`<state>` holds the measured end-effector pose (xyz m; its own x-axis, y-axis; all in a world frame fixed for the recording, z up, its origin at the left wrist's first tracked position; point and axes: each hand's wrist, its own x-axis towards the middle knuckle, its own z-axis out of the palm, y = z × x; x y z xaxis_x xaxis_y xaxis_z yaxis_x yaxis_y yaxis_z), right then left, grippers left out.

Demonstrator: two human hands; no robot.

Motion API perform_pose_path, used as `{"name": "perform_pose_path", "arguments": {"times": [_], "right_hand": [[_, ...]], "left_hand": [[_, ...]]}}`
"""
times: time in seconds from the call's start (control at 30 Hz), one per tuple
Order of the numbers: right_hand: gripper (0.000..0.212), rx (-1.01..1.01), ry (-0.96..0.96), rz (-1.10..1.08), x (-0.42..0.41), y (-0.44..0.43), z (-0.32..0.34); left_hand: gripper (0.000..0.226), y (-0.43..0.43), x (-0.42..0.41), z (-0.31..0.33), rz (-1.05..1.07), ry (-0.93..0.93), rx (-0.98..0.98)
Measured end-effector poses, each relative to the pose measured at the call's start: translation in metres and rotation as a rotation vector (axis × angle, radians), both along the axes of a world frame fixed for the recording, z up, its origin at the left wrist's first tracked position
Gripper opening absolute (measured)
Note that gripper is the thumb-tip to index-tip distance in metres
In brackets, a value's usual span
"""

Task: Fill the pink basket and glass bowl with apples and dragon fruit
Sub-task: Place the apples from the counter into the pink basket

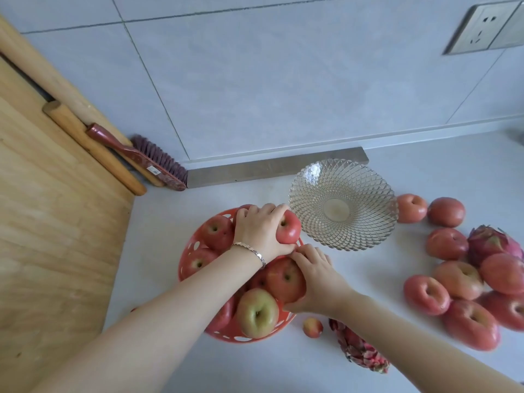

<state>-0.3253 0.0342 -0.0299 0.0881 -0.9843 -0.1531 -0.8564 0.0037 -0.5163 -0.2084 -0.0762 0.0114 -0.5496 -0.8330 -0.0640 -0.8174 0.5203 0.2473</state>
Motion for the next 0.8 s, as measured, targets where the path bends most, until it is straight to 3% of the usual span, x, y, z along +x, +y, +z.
{"name": "perform_pose_path", "arguments": {"times": [0.13,0.37,0.5,0.63,0.73,0.8], "right_hand": [[0.089,-0.107,-0.028,-0.053,0.000,0.009,0.000],[0.087,-0.081,-0.116,-0.033,-0.008,0.008,0.005],[0.067,-0.096,-0.271,-0.088,-0.011,0.002,0.014],[0.045,-0.205,-0.387,-0.327,-0.012,-0.022,0.021],[0.050,-0.034,-0.339,-0.231,-0.014,-0.048,0.022],[0.059,0.097,-0.256,-0.145,-0.013,-0.061,0.019]], "left_hand": [[0.073,-0.007,-0.003,-0.006,-0.051,-0.028,0.071],[0.065,-0.012,0.010,-0.015,-0.219,-0.147,0.143],[0.057,-0.004,0.012,-0.016,-0.228,-0.158,0.168],[0.055,0.021,0.021,-0.014,-0.119,0.030,0.098],[0.060,0.055,0.027,-0.015,0.089,0.178,-0.030],[0.073,0.073,0.026,-0.017,0.173,0.089,0.031]]}}
